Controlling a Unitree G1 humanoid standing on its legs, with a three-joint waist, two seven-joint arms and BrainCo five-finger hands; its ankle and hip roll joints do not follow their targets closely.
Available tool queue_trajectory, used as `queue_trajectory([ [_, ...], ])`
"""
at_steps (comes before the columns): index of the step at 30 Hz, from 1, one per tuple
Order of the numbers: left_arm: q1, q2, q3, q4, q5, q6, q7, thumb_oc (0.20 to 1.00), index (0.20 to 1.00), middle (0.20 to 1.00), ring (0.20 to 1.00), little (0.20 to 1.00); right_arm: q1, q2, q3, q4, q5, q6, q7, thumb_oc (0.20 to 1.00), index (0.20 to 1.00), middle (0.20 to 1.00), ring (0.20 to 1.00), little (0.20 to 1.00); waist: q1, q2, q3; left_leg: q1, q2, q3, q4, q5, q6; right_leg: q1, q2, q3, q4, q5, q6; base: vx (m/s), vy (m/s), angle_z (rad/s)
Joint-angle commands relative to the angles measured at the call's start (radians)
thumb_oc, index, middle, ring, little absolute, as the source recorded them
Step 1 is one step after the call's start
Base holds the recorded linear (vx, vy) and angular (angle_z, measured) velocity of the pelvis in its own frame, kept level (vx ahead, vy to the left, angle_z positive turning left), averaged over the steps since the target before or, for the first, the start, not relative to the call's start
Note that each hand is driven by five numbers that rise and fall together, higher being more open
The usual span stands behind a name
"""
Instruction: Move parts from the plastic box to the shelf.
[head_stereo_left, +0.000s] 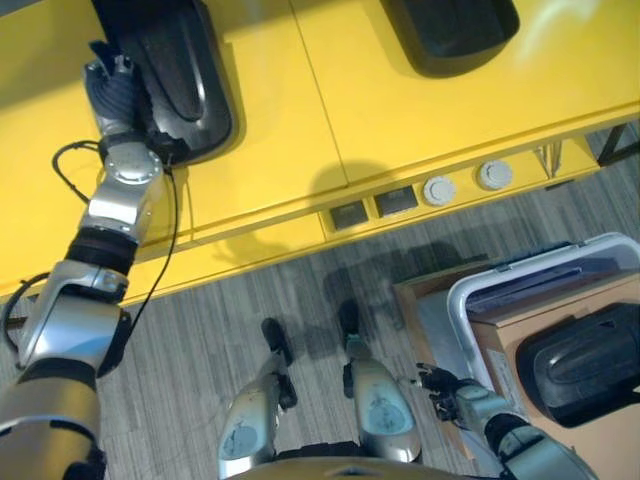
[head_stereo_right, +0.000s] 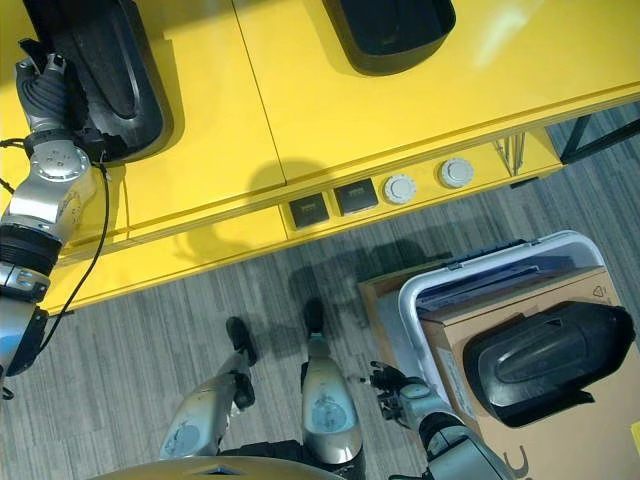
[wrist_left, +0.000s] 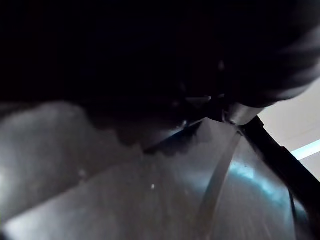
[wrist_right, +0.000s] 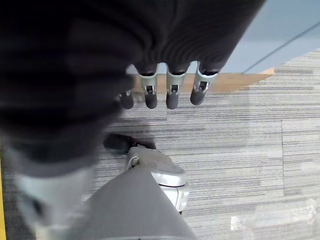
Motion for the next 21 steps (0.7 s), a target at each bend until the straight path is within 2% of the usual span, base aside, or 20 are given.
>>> queue_trajectory([
  [1, -0.055, 0.044, -0.075, 0.096, -0.011, 0.06, -0.096, 0.2, 0.2, 0.2, 0.2, 0.2, -0.01, 0.026, 0.029, 0.003, 0.042, 0.015, 0.021, 1.0, 1.0, 1.0, 1.0, 1.0, 0.008, -0.02, -0.015, 0.004, 0.048, -0.082, -0.002, -0.108, -0.079, 0.017, -0.034, 0.031, 0.013, -0.156, 0.042, 0.0, 0.0, 0.0],
  [3, -0.052, 0.041, -0.076, 0.097, -0.02, 0.061, -0.095, 0.2, 0.2, 0.2, 0.2, 0.2, -0.016, 0.028, 0.028, 0.008, 0.044, 0.014, 0.021, 1.0, 1.0, 1.0, 1.0, 1.0, 0.009, -0.017, -0.016, 0.007, 0.047, -0.083, -0.002, -0.109, -0.079, 0.02, -0.036, 0.028, 0.013, -0.157, 0.042, 0.02, -0.004, 0.01],
  [4, -0.051, 0.039, -0.076, 0.102, -0.05, 0.067, -0.108, 0.592, 0.592, 0.592, 0.592, 0.592, -0.016, 0.032, 0.027, 0.014, 0.046, 0.009, 0.021, 1.0, 1.0, 1.0, 1.0, 1.0, 0.009, -0.014, -0.02, 0.012, 0.047, -0.082, -0.002, -0.109, -0.079, 0.024, -0.038, 0.024, 0.014, -0.156, 0.043, 0.04, -0.014, 0.01],
  [5, -0.05, 0.036, -0.074, 0.104, -0.067, 0.074, -0.12, 0.812, 0.812, 0.812, 0.812, 0.812, -0.016, 0.034, 0.027, 0.018, 0.046, 0.007, 0.02, 1.0, 1.0, 1.0, 1.0, 1.0, 0.01, -0.013, -0.023, 0.015, 0.047, -0.082, -0.002, -0.108, -0.079, 0.027, -0.038, 0.023, 0.014, -0.156, 0.043, 0.04, -0.015, 0.01],
  [6, -0.048, 0.033, -0.073, 0.105, -0.072, 0.077, -0.123, 0.925, 0.925, 0.925, 0.925, 0.925, -0.016, 0.035, 0.026, 0.017, 0.045, 0.007, 0.019, 1.0, 1.0, 1.0, 1.0, 1.0, 0.01, -0.013, -0.025, 0.017, 0.048, -0.081, -0.002, -0.108, -0.079, 0.028, -0.039, 0.021, 0.015, -0.157, 0.042, 0.0, 0.0, 0.0],
  [7, -0.046, 0.03, -0.073, 0.106, -0.076, 0.08, -0.124, 1.0, 1.0, 1.0, 1.0, 1.0, -0.016, 0.036, 0.027, 0.017, 0.044, 0.009, 0.019, 1.0, 1.0, 1.0, 1.0, 1.0, 0.01, -0.012, -0.026, 0.018, 0.048, -0.08, -0.002, -0.108, -0.079, 0.029, -0.039, 0.02, 0.015, -0.157, 0.042, 0.0, 0.0, 0.0],
  [12, 0.022, -0.028, -0.031, 0.102, -0.169, 0.124, -0.098, 1.0, 1.0, 1.0, 1.0, 1.0, -0.009, 0.052, 0.026, 0.029, 0.035, 0.018, 0.015, 1.0, 1.0, 1.0, 1.0, 1.0, 0.02, -0.005, -0.055, 0.044, 0.05, -0.082, -0.002, -0.11, -0.079, 0.059, -0.042, 0.001, 0.018, -0.167, 0.037, 0.01, -0.011, 0.01],
  [17, 0.081, -0.074, -0.003, 0.094, -0.174, 0.115, -0.033, 1.0, 1.0, 1.0, 1.0, 1.0, 0.006, 0.071, 0.026, 0.041, 0.031, 0.024, 0.016, 1.0, 1.0, 1.0, 1.0, 1.0, 0.03, -0.006, -0.088, 0.072, 0.052, -0.085, -0.002, -0.112, -0.079, 0.095, -0.042, -0.018, 0.02, -0.18, 0.033, 0.04, -0.044, 0.11],
  [21, 0.138, -0.129, 0.021, 0.082, -0.191, 0.129, -0.016, 1.0, 1.0, 1.0, 1.0, 1.0, 0.042, 0.092, 0.024, 0.059, 0.021, 0.021, 0.018, 1.0, 1.0, 1.0, 1.0, 1.0, 0.039, -0.009, -0.145, 0.11, 0.059, -0.075, -0.002, -0.115, -0.08, 0.146, -0.044, -0.036, 0.013, -0.189, 0.031, 0.08, -0.067, 0.02],
])
